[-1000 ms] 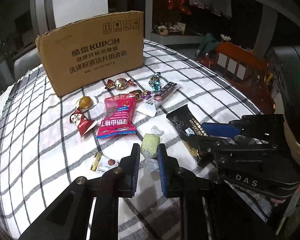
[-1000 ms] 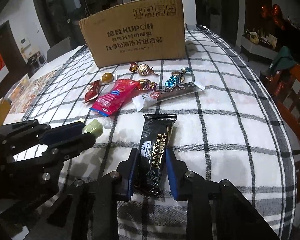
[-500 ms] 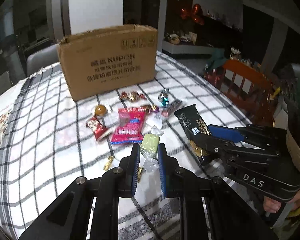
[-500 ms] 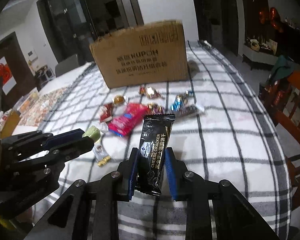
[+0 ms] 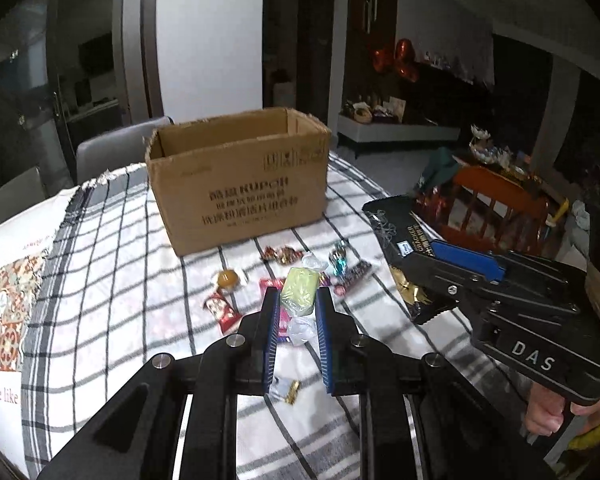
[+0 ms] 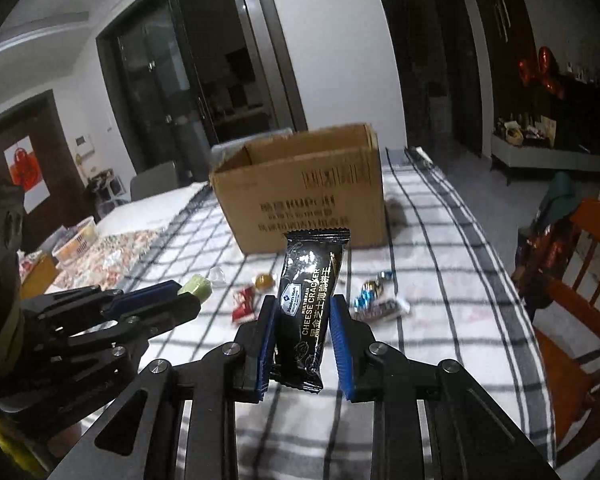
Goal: Organize snacks
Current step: 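Lift both items over the cardboard box and open both tools to release them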
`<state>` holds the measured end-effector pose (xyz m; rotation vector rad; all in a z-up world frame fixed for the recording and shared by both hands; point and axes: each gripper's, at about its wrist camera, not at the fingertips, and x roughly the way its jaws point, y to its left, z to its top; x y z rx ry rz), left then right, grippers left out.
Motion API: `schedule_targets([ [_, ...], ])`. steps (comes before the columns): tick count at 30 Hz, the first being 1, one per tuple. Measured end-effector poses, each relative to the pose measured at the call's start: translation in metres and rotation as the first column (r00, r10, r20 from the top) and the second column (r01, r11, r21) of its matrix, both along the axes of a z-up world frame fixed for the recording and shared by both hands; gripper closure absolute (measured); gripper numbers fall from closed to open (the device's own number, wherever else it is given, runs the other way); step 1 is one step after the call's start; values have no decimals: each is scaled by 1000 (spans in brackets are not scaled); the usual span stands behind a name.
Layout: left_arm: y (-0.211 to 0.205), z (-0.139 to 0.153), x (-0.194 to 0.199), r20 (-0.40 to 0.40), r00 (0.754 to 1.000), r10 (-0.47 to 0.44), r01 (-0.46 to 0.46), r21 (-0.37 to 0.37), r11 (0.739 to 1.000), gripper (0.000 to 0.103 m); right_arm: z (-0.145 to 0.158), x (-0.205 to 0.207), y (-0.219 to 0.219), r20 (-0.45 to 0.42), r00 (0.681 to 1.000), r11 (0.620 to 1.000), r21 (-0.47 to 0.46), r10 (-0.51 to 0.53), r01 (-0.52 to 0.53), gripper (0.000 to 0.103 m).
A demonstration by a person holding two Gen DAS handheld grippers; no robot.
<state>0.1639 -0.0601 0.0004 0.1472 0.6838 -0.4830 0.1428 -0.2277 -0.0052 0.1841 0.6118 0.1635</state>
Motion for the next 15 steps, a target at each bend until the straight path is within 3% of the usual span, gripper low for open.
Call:
schedule_targets([
  [15,6,41,46,103,993,58,-56,-29,998,84,38,39,-1,111,994,1000,8,-10,9,76],
])
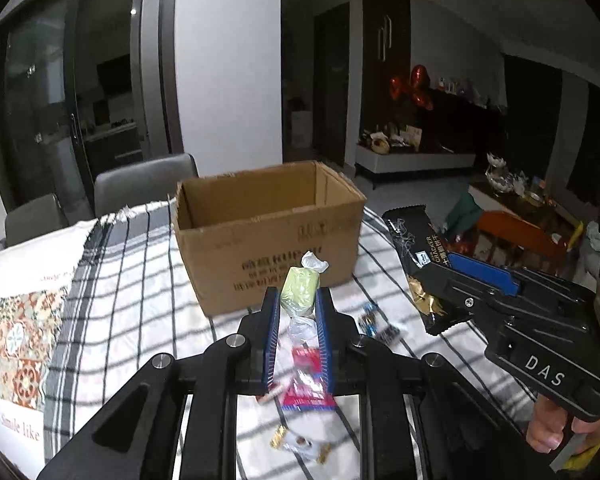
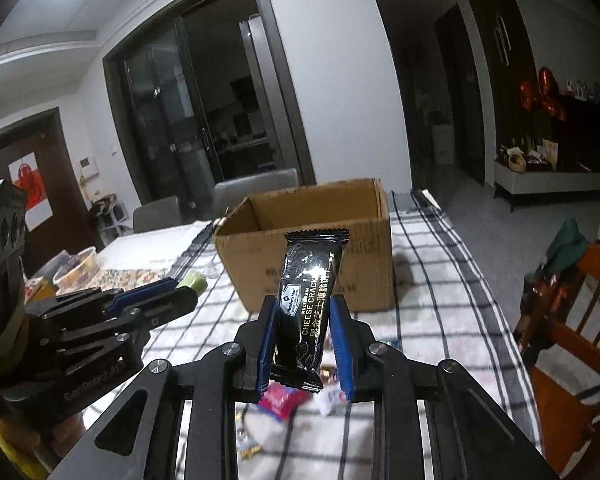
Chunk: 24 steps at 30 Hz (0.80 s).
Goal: Organize snacks
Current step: 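Lift both items over the cardboard box and open both tools to release them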
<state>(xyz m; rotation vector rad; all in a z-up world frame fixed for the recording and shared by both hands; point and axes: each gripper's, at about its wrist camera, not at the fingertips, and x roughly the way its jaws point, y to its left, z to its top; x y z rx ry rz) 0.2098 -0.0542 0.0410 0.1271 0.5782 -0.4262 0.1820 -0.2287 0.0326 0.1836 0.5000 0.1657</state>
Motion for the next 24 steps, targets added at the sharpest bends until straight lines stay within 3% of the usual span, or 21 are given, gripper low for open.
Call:
schedule_targets([
  [9,0,19,37,47,998,30,-30,2,1000,84,25,43,-2,66,998,999,-39,-10,13,76],
  [24,-2,36,116,67,996,58,-58,-3,998,84,38,133,-8,46,999,999,-50,15,-13,76],
])
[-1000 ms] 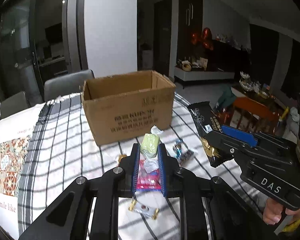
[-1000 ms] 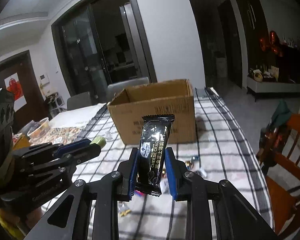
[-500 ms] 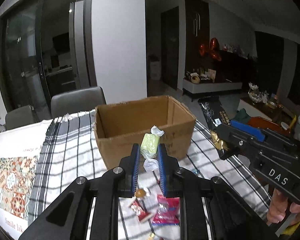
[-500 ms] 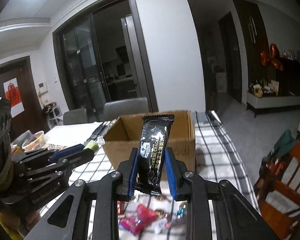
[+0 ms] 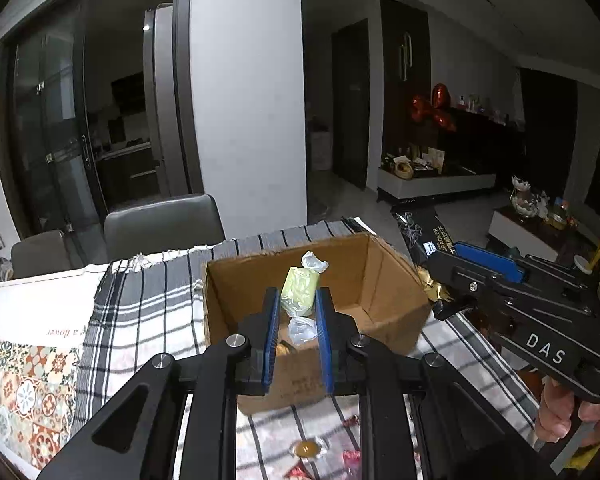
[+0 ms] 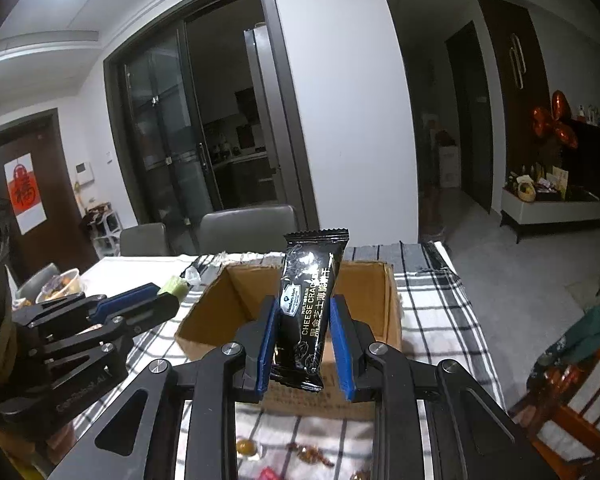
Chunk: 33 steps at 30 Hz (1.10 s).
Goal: Organize snacks
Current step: 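Lift both items over the cardboard box and open both tools to release them, then grasp the red candy packet with the left tool while the right tool grasps the pink packet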
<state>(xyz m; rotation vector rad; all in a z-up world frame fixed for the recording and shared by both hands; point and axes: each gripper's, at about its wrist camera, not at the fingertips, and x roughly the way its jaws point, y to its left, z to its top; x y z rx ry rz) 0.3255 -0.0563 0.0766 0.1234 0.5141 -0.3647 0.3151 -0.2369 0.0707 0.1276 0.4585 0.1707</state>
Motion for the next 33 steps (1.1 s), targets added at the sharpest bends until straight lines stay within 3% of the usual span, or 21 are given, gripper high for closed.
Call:
schedule_targets([
  [9,-2,-11,50,-40,999,-2,2,-15,1000,82,-10,37,7,-14,1000,998,-54,11,-11,75],
  [11,-1,-13,57,-43,999,-2,1,-30,1000,69,-11,43,7,-13,1000,998,-67,0,-1,72],
  [12,0,-14,58,-38,999,6,-7,-28,1000,59,-11,45,6,-16,1000,998,-68,-5,4,65],
  [14,2,-16,56,-30,999,21,-21,-20,1000,53,-13,45,0,-29,999,999,-50,-20,18,61],
  [18,4,-21,43,-34,999,40,-40,0,999,45,-15,35,-4,-36,999,999,-47,-22,20,61],
  [33,17,-14,-47,29,998,50,-51,45,998,45,-22,-39,7,-45,999,1000,-18,9,-10,61],
])
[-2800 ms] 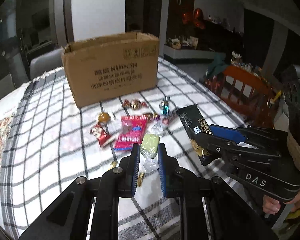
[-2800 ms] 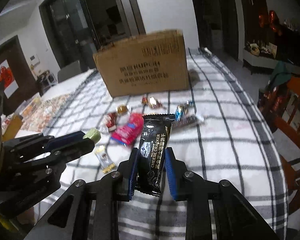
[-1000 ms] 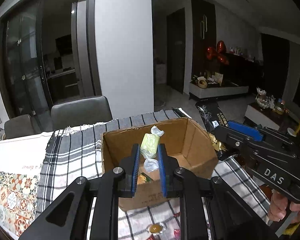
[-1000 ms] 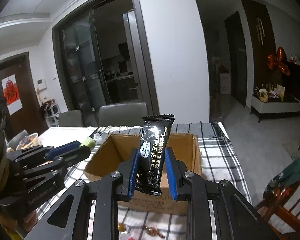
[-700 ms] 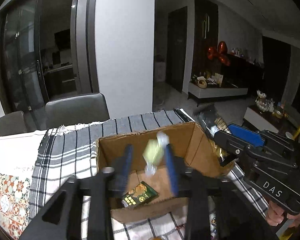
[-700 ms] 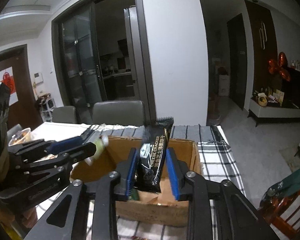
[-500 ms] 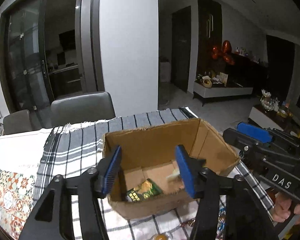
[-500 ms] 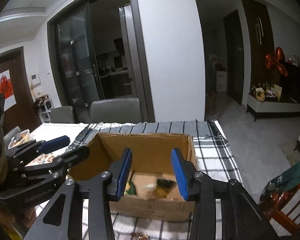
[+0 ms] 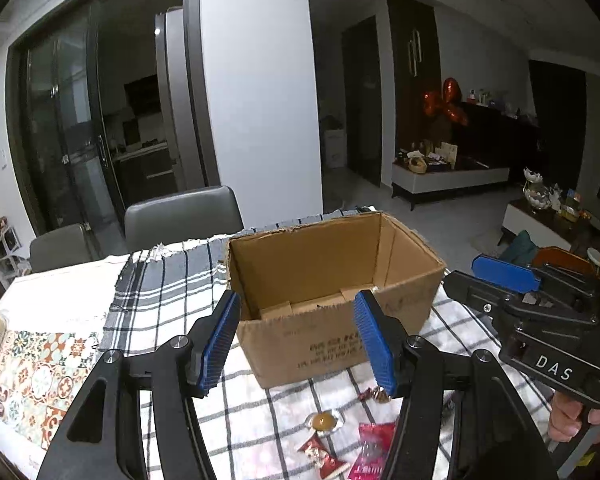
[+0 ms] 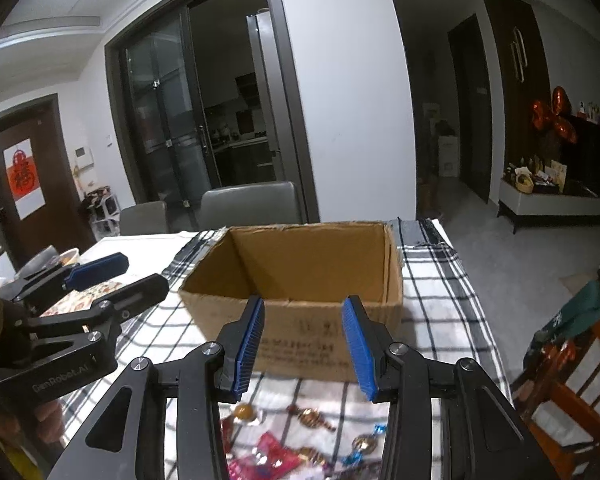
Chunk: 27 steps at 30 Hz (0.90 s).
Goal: Organize snacks
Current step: 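Grasp the red candy packet with the left tool while the right tool grasps the pink packet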
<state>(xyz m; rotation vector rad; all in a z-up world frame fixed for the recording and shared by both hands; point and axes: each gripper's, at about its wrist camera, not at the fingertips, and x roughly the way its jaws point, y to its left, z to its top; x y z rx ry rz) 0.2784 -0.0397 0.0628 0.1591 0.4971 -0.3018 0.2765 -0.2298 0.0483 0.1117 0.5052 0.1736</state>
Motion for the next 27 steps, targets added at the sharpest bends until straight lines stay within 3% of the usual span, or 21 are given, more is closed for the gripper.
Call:
schedule_targets([
  [8,11,-9,-26,-3,1000,9,-9,7,1000,45,-12,-30,11,-13,1000,1000,16,9,-9,61],
  [27,25,-92,-47,-202,979,-8,14,29,999,47,-88,-54,23,-202,979,998,69,21,-7,61],
])
